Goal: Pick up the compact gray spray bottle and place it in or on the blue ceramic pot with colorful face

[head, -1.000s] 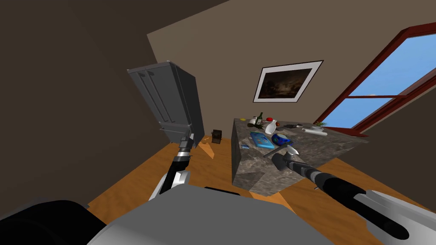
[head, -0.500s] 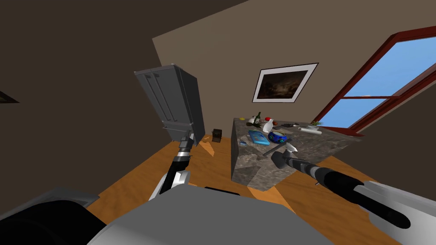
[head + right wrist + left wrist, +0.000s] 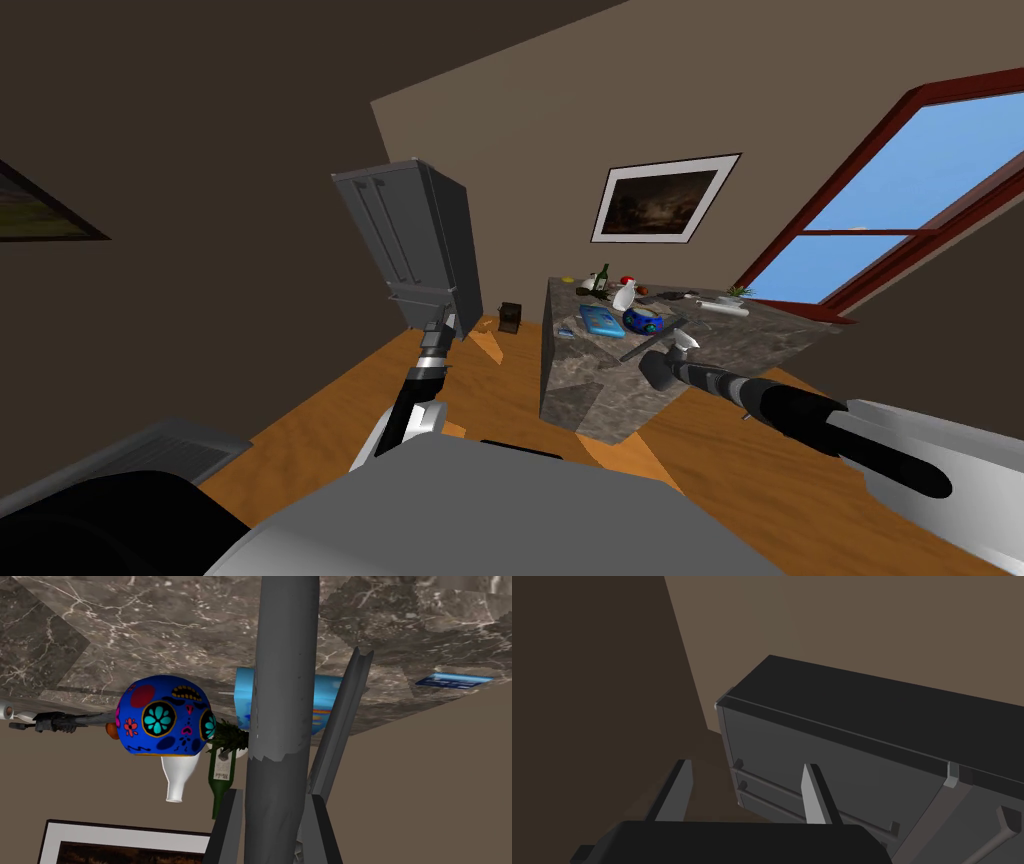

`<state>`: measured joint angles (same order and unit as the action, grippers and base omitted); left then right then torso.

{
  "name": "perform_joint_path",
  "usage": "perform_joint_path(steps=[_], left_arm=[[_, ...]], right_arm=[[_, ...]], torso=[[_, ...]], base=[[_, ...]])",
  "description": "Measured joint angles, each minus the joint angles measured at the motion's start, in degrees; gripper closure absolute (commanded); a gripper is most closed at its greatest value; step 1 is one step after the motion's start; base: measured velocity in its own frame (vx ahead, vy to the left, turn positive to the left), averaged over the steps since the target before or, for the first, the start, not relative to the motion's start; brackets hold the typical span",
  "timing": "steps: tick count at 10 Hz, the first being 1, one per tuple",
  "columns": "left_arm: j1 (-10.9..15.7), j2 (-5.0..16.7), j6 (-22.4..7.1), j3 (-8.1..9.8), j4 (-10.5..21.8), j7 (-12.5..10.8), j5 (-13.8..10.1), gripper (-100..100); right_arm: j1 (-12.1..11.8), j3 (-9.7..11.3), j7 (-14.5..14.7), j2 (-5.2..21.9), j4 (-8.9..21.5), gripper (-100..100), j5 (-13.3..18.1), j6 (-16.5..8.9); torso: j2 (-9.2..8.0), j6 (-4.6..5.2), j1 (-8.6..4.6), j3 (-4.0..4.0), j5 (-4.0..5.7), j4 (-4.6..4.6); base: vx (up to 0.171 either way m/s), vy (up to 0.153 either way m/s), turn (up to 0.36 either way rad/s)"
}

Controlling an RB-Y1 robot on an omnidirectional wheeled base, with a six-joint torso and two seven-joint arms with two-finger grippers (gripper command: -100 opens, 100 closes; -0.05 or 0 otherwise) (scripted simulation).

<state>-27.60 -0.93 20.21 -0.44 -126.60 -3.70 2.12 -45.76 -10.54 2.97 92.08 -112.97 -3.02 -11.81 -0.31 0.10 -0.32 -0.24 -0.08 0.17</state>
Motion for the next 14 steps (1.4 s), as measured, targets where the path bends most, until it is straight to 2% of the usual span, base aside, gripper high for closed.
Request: perform_joint_path(steps=[4,6,8,9,11,12,13,14], left_arm=[[-0.01,0.00,0.00,0.00,0.00,0.00,0.00,0],[-0.01,0.00,0.00,0.00,0.00,0.00,0.00,0],[-0.02,0.00,0.00,0.00,0.00,0.00,0.00,0],[-0.02,0.01,0.00,0.00,0.00,0.00,0.00,0],[-0.02,0.00,0.00,0.00,0.00,0.00,0.00,0],[-0.01,0.00,0.00,0.00,0.00,0.00,0.00,0],[-0.02,0.00,0.00,0.00,0.00,0.00,0.00,0],[-0.02,0.00,0.00,0.00,0.00,0.00,0.00,0]], right_arm=[[0.43,-1.08,-0.65,5.34,3.78,100,-5.50,0.38],[0.42,-2.06,-1.18,8.02,5.17,100,-8.48,-0.63],[-0.93,-4.32,-1.49,10.47,7.42,100,-11.71,-0.91],[-3.48,-7.39,-1.00,11.44,8.54,100,-14.04,-1.07],[-1.67,-6.18,-1.20,11.59,9.00,100,-14.07,-1.73],[-4.07,-8.78,-0.45,12.20,9.74,100,-16.61,-2.30],[-3.17,-8.26,-0.71,12.88,10.41,100,-17.07,-2.88],[-1.49,-6.70,-1.78,13.36,11.01,100,-16.43,-2.89]], torso=[[0.31,-0.04,-0.05,0.18,0.00,-0.06],[0.48,-0.09,0.04,0.27,-0.04,-0.08],[0.66,-0.08,0.01,0.37,-0.05,-0.10],[0.73,-0.10,-0.01,0.40,-0.04,-0.11],[0.47,0.04,0.26,0.29,0.02,-0.14],[0.54,-0.07,0.24,0.28,-0.10,-0.06],[0.61,-0.06,0.22,0.33,-0.08,-0.09],[0.53,0.02,0.27,0.30,-0.04,-0.10]], base=[[-0.007,-0.096,0.098],[0.043,-0.092,0.119],[0.068,-0.106,0.131],[0.050,-0.091,0.077],[0.027,-0.039,0.069],[0.061,-0.083,0.115],[0.036,-0.057,0.022],[0.077,-0.103,0.156]])
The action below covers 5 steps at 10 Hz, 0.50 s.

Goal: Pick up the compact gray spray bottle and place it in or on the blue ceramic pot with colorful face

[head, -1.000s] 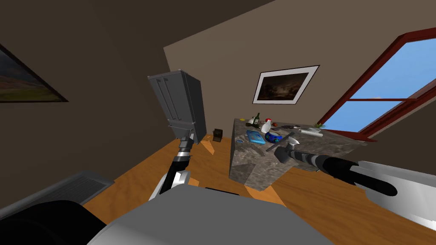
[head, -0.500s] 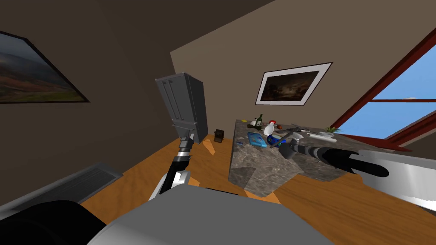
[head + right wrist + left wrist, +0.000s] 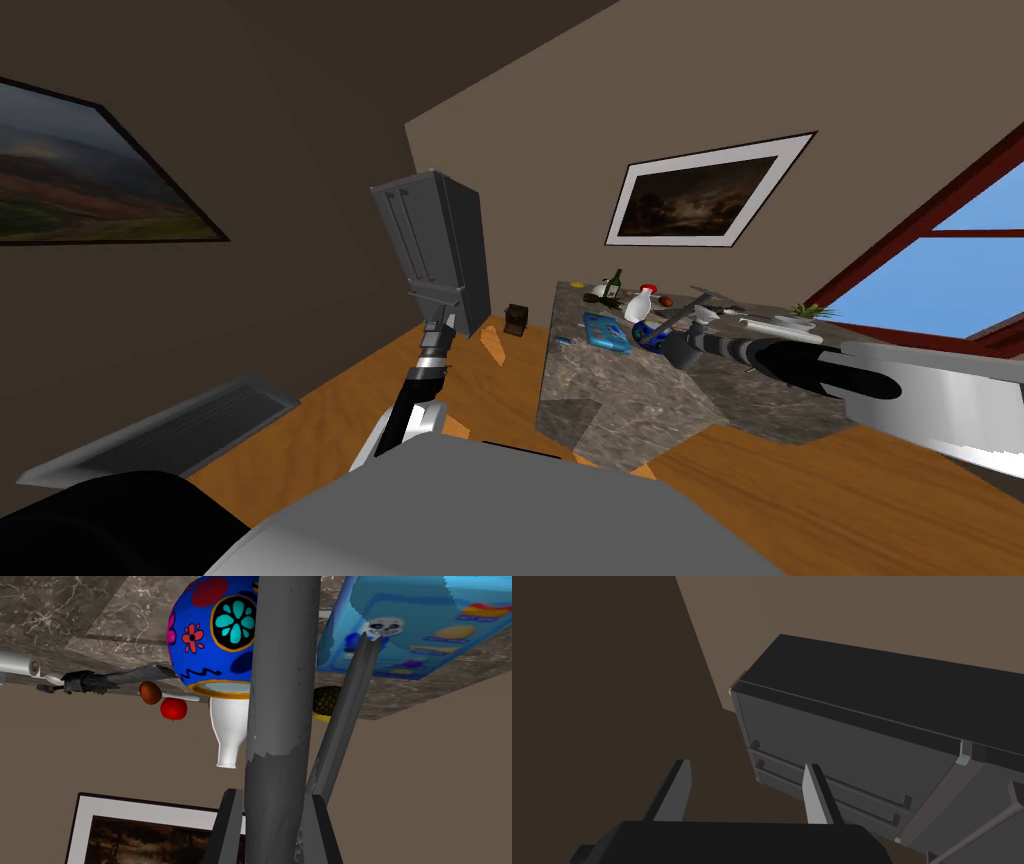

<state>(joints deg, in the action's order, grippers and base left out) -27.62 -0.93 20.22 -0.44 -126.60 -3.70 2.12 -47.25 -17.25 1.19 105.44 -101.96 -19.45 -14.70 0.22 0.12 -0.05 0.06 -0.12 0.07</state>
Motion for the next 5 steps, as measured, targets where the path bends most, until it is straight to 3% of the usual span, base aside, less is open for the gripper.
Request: perform_joint_path(steps=[1,3,4,5], left_arm=[[0.00,0.01,0.00,0.00,0.00,0.00,0.00,0],[0.00,0.00,0.00,0.00,0.00,0.00,0.00,0],[0.00,0.00,0.00,0.00,0.00,0.00,0.00,0],[0.00,0.00,0.00,0.00,0.00,0.00,0.00,0]], right_arm=[[0.71,0.50,-1.09,1.03,0.79,100,-0.78,-0.83],[-0.91,-2.58,1.07,1.48,2.66,100,-4.67,-1.39],[-0.88,-2.89,1.60,1.94,3.48,100,-5.58,-1.35],[-0.11,-1.83,0.19,2.47,3.71,100,-4.43,-1.37]], torso=[[0.16,-0.14,-0.13,0.05,-0.07,0.04],[0.07,0.02,-0.19,0.01,-0.01,0.04],[-0.02,0.05,-0.06,-0.03,0.01,0.04],[-0.14,0.07,0.12,-0.09,0.00,0.03]], base=[[0.067,-0.119,0.118],[0.041,-0.080,0.057],[0.017,-0.021,-0.014],[0.029,-0.032,0.072]])
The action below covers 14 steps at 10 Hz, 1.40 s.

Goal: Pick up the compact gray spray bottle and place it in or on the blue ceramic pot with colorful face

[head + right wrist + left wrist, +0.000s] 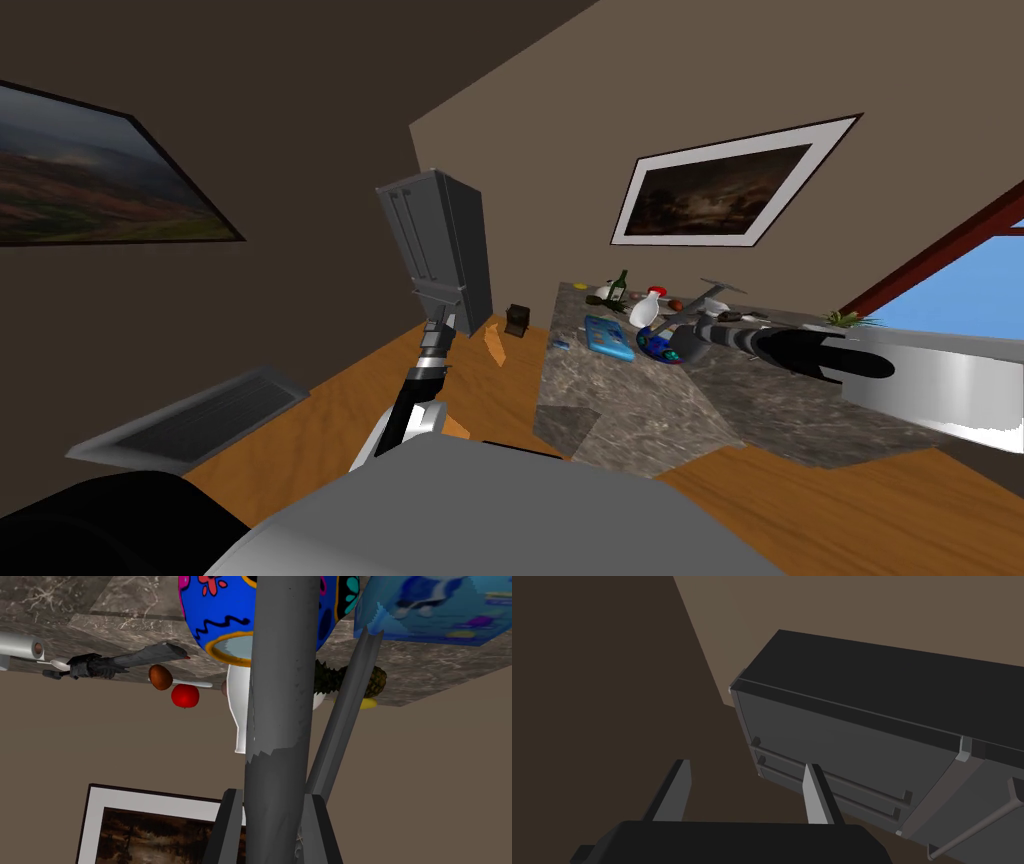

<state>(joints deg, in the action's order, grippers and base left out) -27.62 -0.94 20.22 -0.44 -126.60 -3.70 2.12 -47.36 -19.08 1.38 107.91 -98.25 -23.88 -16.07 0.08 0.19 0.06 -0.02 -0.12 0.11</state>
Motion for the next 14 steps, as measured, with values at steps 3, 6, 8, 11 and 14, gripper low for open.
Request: perform_joint_path(steps=[3,6,8,11,14], left_arm=[[0.00,0.01,0.00,0.01,0.00,0.00,0.00,0],[0.00,0.01,0.00,0.00,0.00,0.00,0.00,0],[0.00,0.00,0.00,0.00,0.00,0.00,0.00,0],[0.00,0.00,0.00,0.00,0.00,0.00,0.00,0],[0.00,0.00,0.00,0.00,0.00,0.00,0.00,0]], right_arm=[[0.09,-1.25,0.75,1.71,1.98,100,-3.39,-2.13],[-0.84,-1.20,-5.10,4.10,5.38,100,-2.18,-1.87],[-0.03,-1.76,-3.64,3.62,5.90,-100,-4.11,-2.47],[-0.04,-1.75,-3.69,3.63,5.90,-100,-4.09,-2.46],[-0.04,-1.75,-3.69,3.64,5.90,-100,-4.09,-2.46]], torso=[[0.28,-0.08,-0.23,0.12,-0.08,0.03],[0.30,-0.12,-0.12,0.12,-0.10,0.05],[-0.09,0.01,0.20,-0.08,-0.06,0.08],[-0.22,0.02,0.30,-0.16,-0.09,0.12],[-0.22,0.03,0.30,-0.17,-0.09,0.12]], base=[[0.067,-0.104,0.101],[0.059,-0.068,0.106],[-0.005,-0.004,0.012],[0.000,0.000,0.000],[-0.001,-0.010,-0.026]])
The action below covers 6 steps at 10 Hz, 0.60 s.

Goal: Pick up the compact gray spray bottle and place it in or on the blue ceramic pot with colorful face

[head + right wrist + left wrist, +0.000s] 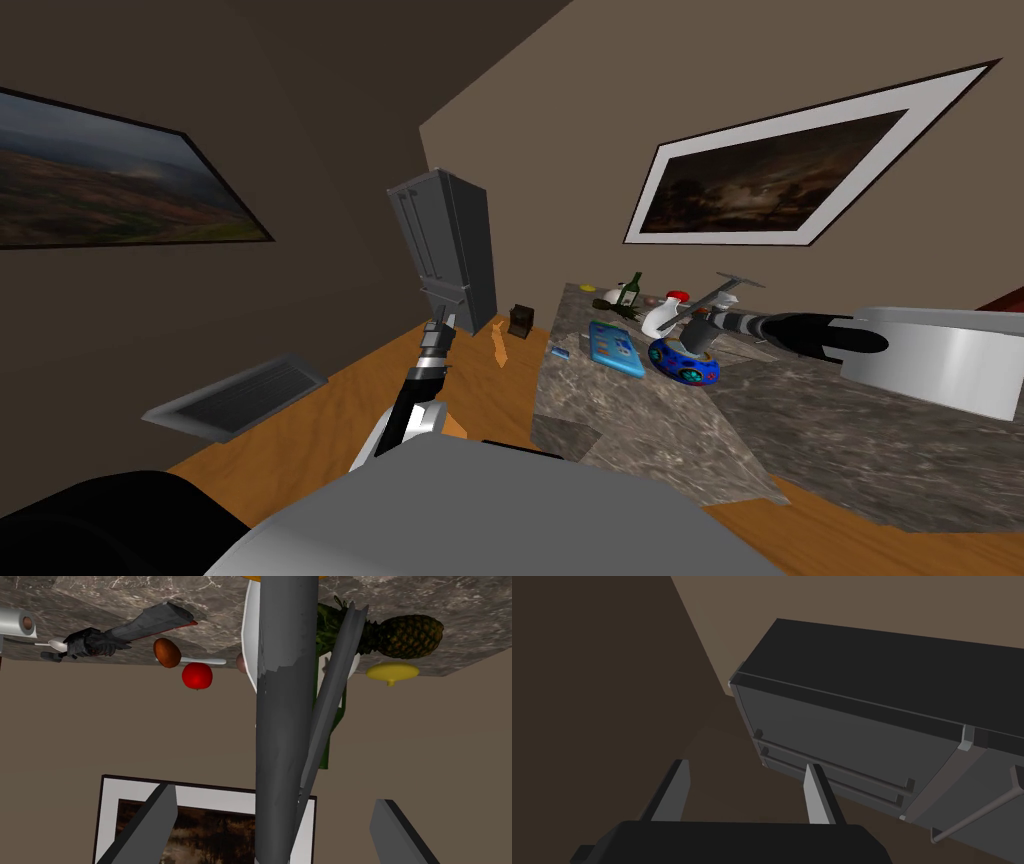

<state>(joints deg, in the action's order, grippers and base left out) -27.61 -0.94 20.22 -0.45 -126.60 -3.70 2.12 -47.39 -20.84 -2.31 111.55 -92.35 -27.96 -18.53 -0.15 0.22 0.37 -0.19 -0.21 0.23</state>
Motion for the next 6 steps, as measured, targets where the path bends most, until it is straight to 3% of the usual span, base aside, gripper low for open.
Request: perform_joint_path(steps=[1,2,3,4,5,6], left_arm=[[0.00,0.00,0.00,0.00,0.00,0.00,0.00,0],[0.00,0.00,0.00,0.00,0.00,0.00,0.00,0],[0.00,0.00,0.00,0.00,0.00,0.00,0.00,0],[-0.01,0.01,0.00,0.01,0.00,0.00,0.00,0],[0.00,0.01,0.00,0.01,0.00,0.00,0.00,0],[0.00,0.00,0.00,0.00,0.00,0.00,0.00,0]], right_arm=[[-0.87,-0.33,-2.00,1.70,0.12,-100,0.94,0.14],[-0.56,-0.54,-1.94,2.04,-0.04,-100,-0.05,-0.04],[-0.33,-0.66,-1.11,1.95,-0.25,-100,-0.65,-0.33],[0.23,-1.09,-0.11,3.74,-0.44,-100,-3.19,-0.80],[2.17,-1.26,1.85,4.20,-2.42,-100,-5.61,-2.61],[1.62,-1.87,1.65,5.31,-2.81,-100,-5.41,-3.38]], torso=[[0.00,0.01,-0.08,0.00,0.00,0.00],[-0.01,0.00,-0.10,-0.01,0.03,0.00],[-0.01,0.00,-0.05,-0.01,0.02,0.00],[-0.02,0.04,-0.16,-0.02,0.02,0.02],[-0.01,0.02,-0.27,-0.01,0.06,0.01],[-0.03,-0.01,-0.16,-0.01,0.04,0.00]], base=[[-0.005,-0.032,-0.042],[-0.003,-0.009,0.003],[-0.003,-0.053,-0.195],[0.005,-0.087,-0.169],[-0.013,-0.034,0.015],[-0.007,-0.016,0.010]])
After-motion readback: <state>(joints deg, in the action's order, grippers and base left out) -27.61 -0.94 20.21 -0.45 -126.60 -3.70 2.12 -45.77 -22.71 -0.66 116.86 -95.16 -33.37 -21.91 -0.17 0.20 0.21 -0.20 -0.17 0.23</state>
